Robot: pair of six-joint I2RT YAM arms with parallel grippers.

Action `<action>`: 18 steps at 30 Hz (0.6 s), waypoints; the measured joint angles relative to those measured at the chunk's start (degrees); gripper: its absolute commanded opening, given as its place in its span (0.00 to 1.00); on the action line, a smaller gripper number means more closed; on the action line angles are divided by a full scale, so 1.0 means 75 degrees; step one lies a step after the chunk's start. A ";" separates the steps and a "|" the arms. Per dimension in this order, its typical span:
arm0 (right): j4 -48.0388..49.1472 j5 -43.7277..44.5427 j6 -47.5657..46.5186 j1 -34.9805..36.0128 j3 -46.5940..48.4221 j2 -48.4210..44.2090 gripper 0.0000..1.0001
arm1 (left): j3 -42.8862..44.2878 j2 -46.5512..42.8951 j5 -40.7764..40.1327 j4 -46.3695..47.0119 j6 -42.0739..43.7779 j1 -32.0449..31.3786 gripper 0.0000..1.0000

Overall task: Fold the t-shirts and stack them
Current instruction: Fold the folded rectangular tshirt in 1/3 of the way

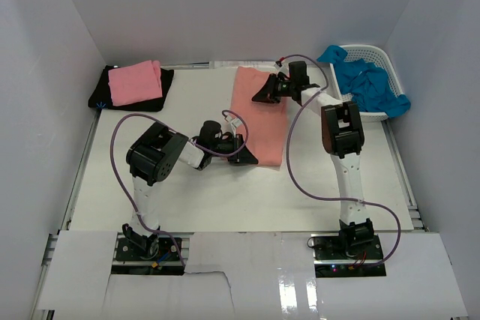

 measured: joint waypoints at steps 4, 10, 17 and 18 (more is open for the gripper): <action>-0.0181 0.0003 0.0032 -0.0090 -0.0265 -0.0583 0.11 | 0.0023 -0.0003 0.0009 -0.0035 -0.0032 0.0000 0.12; -0.0297 0.0096 -0.0274 -0.0087 -0.2594 -0.3343 0.39 | 0.0096 -0.0169 -0.0035 -0.0527 -0.0178 0.0000 0.13; -0.0472 0.0146 -0.0819 -0.0114 -0.5974 -0.6872 0.57 | 0.0746 -0.1142 -0.0664 -0.3040 -0.0175 0.0082 0.31; -0.0504 0.0140 -0.0825 -0.0128 -0.6516 -0.7210 0.64 | 0.0752 -0.1431 -0.0755 -0.3348 -0.0160 0.0149 0.36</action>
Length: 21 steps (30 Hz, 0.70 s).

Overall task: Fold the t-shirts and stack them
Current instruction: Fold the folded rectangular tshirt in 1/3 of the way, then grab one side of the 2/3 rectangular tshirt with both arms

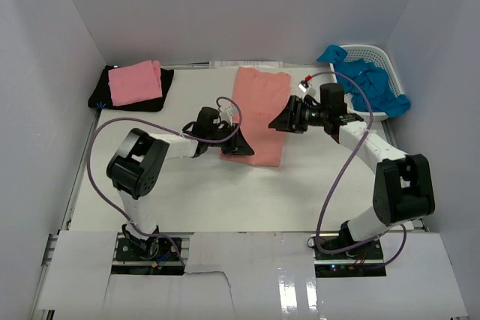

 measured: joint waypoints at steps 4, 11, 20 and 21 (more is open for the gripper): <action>-0.0440 0.0061 -0.0050 -0.0012 -0.2025 -0.1084 0.70 | 0.0006 -0.1343 -0.0420 -0.1078 0.0175 0.0323 0.59; -0.0889 0.0463 0.0131 -0.0012 -0.3742 -0.2611 0.83 | -0.0326 -0.2987 -0.1198 -0.1999 0.0481 0.0717 0.67; 0.0621 0.0979 0.1148 -0.0012 -0.4642 -0.2183 0.81 | -0.1734 -0.3019 -0.1999 -0.2480 0.0443 0.0796 0.67; 0.0839 0.1000 0.1311 -0.0012 -0.4715 -0.2020 0.80 | -0.1827 -0.3019 -0.2060 -0.2474 0.0414 0.0796 0.67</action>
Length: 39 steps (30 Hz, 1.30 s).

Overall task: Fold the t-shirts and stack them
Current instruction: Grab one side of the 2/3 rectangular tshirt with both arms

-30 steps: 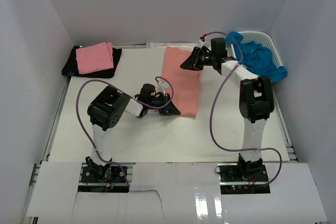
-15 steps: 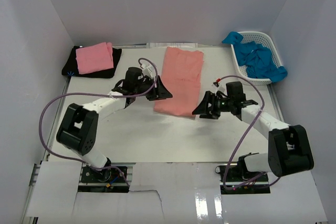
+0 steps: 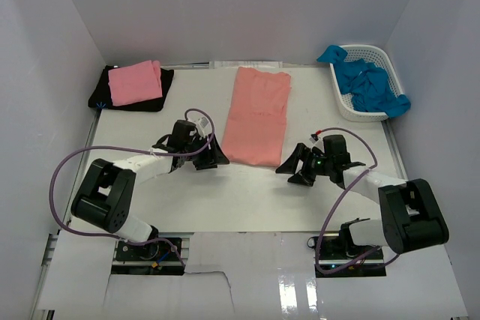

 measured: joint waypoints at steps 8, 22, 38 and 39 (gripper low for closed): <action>0.1667 0.0093 0.1072 0.0023 -0.0289 0.0985 0.78 | -0.0469 0.0000 -0.0848 0.0562 -0.0353 0.0003 0.70; 0.3273 0.0565 0.1964 0.0396 0.0233 0.2328 0.68 | -0.0265 0.0752 -0.1705 0.1690 -0.1256 0.0015 0.72; 0.3214 0.1253 0.1772 0.0420 0.0393 0.2655 0.08 | -0.0207 0.0915 -0.1661 0.1912 -0.1300 0.0015 0.72; 0.3214 0.1253 0.1763 0.0420 0.0402 0.2669 0.08 | -0.0175 0.0962 -0.1641 0.1944 -0.1309 0.0017 0.72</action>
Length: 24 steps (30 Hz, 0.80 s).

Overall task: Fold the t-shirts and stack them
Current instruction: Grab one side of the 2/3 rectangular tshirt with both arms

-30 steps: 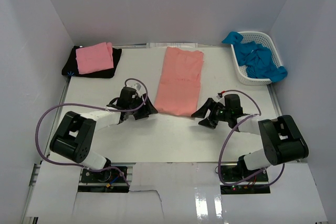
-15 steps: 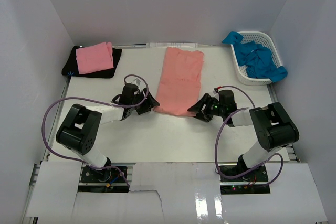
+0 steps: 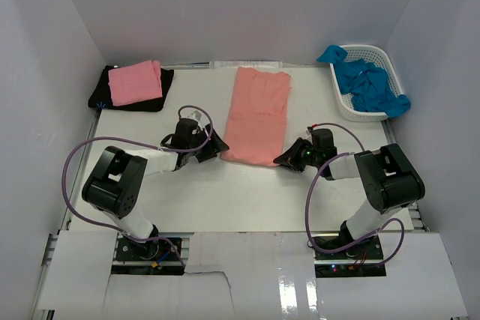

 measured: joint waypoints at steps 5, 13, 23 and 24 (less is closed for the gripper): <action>0.0023 -0.0047 -0.0012 -0.0003 0.0041 0.0111 0.08 | 0.0087 0.0172 0.0099 0.0181 -0.0032 0.0000 0.70; -0.0006 -0.0067 -0.0020 0.0000 0.0146 0.0134 0.08 | 0.0082 0.0254 0.0154 0.0297 -0.0058 0.0015 0.66; -0.0149 -0.0064 -0.0047 -0.0003 0.0192 0.0134 0.08 | -0.0265 -0.0131 0.0149 0.0140 -0.0224 0.0026 0.71; -0.0154 -0.0064 -0.0047 0.0000 0.0198 0.0134 0.08 | -0.0315 -0.0154 0.0166 0.0175 -0.0274 0.0026 0.71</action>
